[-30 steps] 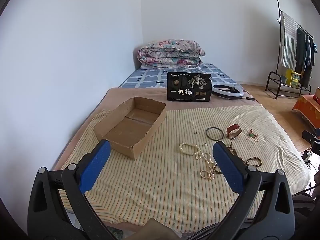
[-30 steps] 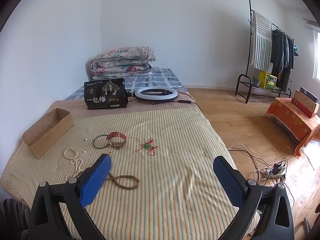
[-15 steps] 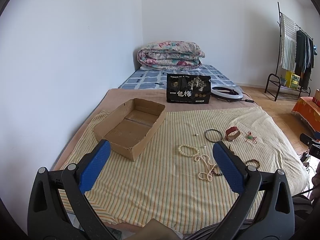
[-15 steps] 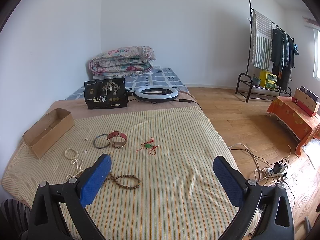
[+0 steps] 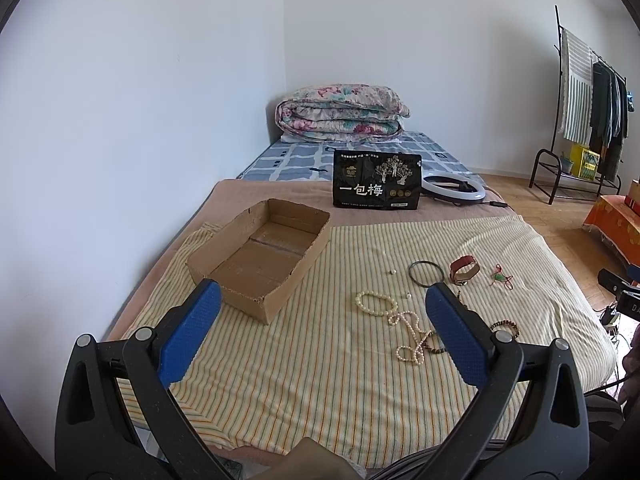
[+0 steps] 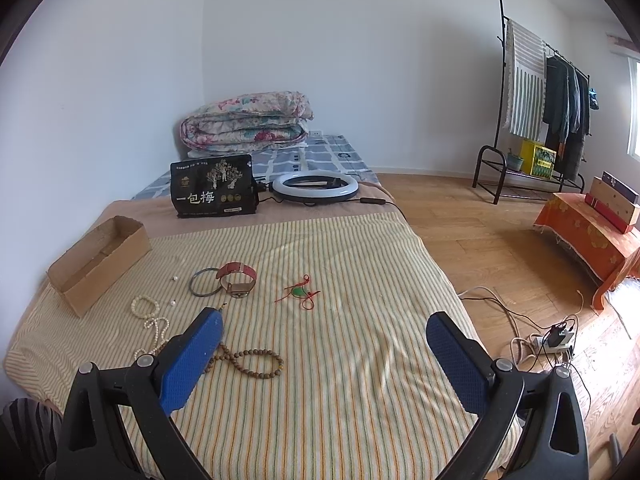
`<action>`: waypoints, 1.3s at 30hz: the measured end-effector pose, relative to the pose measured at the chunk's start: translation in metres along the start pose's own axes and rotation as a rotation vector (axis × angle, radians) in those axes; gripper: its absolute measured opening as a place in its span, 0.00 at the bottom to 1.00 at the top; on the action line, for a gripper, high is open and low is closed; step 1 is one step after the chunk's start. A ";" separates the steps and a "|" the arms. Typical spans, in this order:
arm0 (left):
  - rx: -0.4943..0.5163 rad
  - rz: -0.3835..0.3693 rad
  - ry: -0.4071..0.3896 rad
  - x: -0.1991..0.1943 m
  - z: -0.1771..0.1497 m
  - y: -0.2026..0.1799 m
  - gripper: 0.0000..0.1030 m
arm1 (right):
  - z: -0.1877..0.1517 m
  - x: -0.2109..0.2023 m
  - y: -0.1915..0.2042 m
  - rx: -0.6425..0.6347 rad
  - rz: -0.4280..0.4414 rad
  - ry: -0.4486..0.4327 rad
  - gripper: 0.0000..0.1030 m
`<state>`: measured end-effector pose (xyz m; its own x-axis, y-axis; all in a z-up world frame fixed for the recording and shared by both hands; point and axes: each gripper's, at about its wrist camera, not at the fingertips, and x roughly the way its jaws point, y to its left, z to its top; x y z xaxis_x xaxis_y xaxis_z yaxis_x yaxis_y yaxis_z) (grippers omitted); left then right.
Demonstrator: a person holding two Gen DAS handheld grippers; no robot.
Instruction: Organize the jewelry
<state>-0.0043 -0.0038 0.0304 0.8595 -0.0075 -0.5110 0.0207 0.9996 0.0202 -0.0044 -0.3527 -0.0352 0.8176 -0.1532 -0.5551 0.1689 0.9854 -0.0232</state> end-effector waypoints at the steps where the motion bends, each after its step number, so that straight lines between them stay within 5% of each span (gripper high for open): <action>1: 0.000 0.000 0.000 0.000 0.001 -0.001 1.00 | 0.000 0.000 0.000 -0.001 0.000 0.000 1.00; 39: -0.002 0.002 0.003 0.004 -0.004 0.000 1.00 | 0.001 0.003 0.006 -0.010 0.020 0.009 1.00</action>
<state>-0.0030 -0.0041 0.0244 0.8581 -0.0058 -0.5134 0.0182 0.9997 0.0192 -0.0007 -0.3476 -0.0359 0.8157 -0.1330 -0.5630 0.1474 0.9889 -0.0201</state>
